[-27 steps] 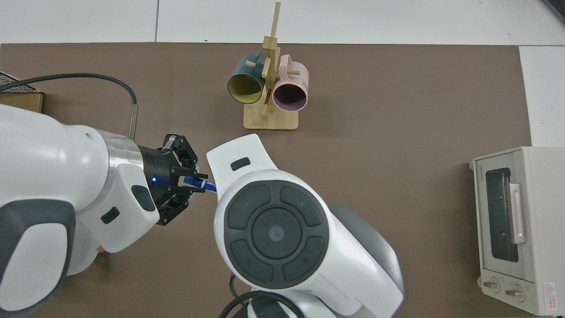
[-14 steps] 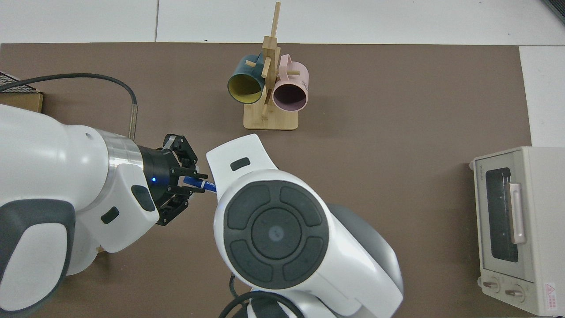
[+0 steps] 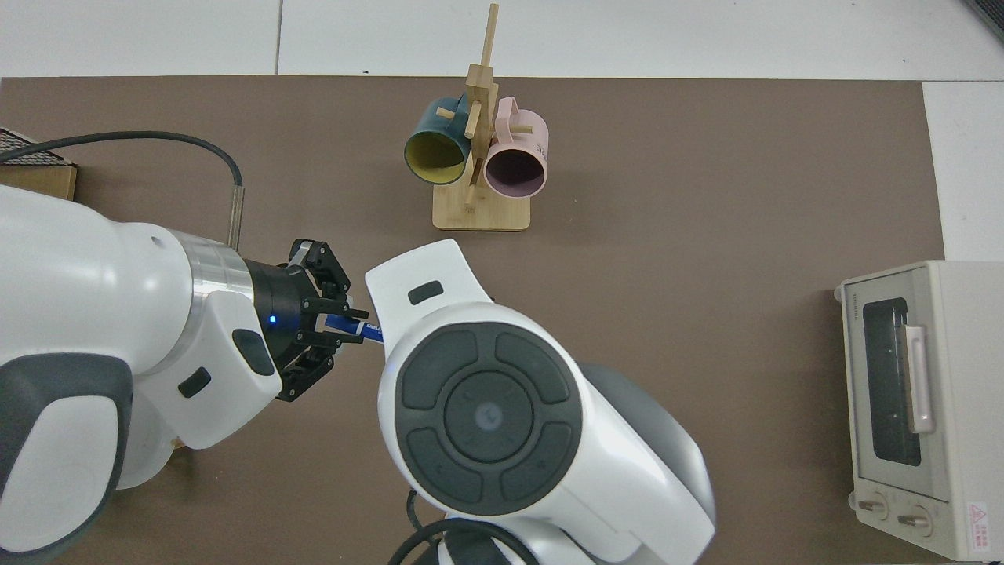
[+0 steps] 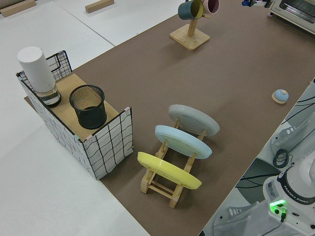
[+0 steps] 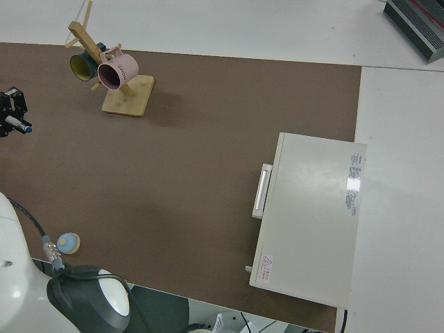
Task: Put markers into pen holder
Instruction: 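Grasp the marker cap with the left gripper while the right gripper holds it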
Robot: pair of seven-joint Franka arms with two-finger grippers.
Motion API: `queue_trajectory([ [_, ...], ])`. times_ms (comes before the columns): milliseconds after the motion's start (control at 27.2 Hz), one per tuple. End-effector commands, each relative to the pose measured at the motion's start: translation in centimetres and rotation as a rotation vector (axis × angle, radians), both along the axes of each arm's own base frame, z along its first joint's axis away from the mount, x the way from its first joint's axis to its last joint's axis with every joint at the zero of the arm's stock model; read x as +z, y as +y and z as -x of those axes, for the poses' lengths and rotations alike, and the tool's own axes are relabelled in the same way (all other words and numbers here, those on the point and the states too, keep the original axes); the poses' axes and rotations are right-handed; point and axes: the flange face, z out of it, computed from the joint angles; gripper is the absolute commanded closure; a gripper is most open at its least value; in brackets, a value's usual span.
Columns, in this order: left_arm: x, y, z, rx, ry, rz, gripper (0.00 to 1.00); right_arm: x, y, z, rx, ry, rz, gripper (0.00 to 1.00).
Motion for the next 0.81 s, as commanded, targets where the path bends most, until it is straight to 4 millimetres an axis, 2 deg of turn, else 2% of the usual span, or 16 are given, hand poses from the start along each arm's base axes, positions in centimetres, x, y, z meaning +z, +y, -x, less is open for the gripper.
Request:
queue_trajectory([
  [0,0.59,0.27,0.38,0.009,0.015,-0.003,1.0,-0.07,-0.02,-0.59,-0.055,-0.009,0.007,1.0],
  [257,0.63,0.59,0.35,0.014,0.017,-0.004,1.0,0.07,0.07,-0.53,-0.059,-0.019,0.003,1.0],
  [294,0.63,0.6,0.34,0.014,0.017,-0.005,1.0,0.18,0.01,-0.65,-0.062,-0.03,0.001,0.65],
  [330,0.63,0.6,0.34,0.014,0.017,-0.005,1.0,0.26,0.01,-0.83,-0.063,-0.043,-0.006,0.01],
  [771,0.54,0.89,0.31,0.016,0.022,-0.013,1.0,0.6,0.19,-0.87,-0.066,-0.058,-0.024,0.0],
])
